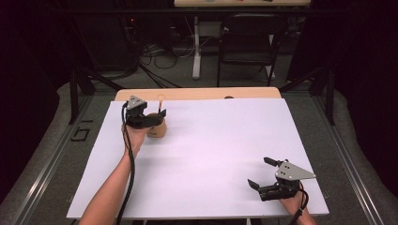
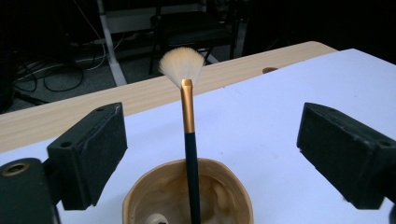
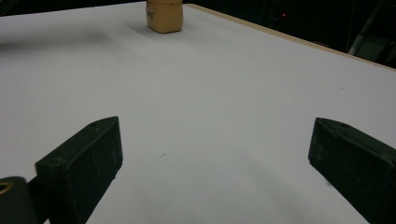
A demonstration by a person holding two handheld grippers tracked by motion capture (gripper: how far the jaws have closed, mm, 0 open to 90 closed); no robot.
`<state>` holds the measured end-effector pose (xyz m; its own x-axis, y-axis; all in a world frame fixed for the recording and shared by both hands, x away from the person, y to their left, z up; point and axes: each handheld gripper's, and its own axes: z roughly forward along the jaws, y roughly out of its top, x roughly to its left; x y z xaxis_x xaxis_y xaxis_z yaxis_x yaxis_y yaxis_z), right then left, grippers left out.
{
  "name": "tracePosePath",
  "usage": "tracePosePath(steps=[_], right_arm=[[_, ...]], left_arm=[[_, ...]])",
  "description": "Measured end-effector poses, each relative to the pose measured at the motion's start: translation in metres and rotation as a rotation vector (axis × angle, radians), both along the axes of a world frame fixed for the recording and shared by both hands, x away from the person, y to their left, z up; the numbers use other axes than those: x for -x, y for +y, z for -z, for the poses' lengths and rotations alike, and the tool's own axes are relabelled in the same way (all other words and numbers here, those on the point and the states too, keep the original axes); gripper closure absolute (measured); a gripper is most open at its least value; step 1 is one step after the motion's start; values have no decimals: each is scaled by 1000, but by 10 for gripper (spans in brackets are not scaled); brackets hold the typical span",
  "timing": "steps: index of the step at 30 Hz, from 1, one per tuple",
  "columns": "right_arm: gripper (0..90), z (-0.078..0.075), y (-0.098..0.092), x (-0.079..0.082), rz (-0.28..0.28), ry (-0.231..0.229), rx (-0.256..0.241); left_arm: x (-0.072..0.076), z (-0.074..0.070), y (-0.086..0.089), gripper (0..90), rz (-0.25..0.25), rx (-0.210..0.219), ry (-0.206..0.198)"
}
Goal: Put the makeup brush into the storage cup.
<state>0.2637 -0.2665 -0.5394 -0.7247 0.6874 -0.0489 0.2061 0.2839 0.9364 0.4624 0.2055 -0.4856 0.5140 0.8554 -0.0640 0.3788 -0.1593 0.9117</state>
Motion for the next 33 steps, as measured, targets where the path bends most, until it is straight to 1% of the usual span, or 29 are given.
tracePosePath(steps=[9,11,12,13,15,17,19,20,21,23,27,28,30,31,33], right_arm=[[24,0,0,-1,-4,-3,-3],[23,0,0,-1,-9,-6,-1],[24,0,0,0,-10,-8,0],[23,-1,0,1,-8,0,7],[23,0,-1,0,-5,-9,-1],[23,0,-1,0,-4,-6,-4],[23,0,0,0,-9,3,-2],[23,-1,0,1,-10,0,-1],[23,-1,-1,1,-9,4,10],[22,-1,0,1,-9,0,5],[22,-1,0,1,-11,-2,5],[22,0,1,1,-11,-1,-1],[22,-1,0,1,-15,3,9],[22,-1,1,1,-18,-1,3],[22,0,1,1,-19,0,5]], left_arm=[[10,-10,1,29,29,-23,-19],[14,-12,2,21,32,-36,-20],[15,-12,2,19,39,-39,-25],[17,-13,2,16,45,-45,-25],[20,-14,2,8,54,-52,-23],[23,-14,3,4,66,-52,-25],[27,-14,3,4,77,-56,-24],[28,-14,3,4,86,-57,-23],[30,-14,3,4,90,-59,-25],[35,-14,4,4,105,-60,-25],[46,-13,6,2,120,-90,-29],[49,-13,7,2,126,-86,-32],[55,-12,8,2,135,-89,-33],[58,-13,9,2,140,-87,-36],[66,-13,10,2,156,-94,-40]])
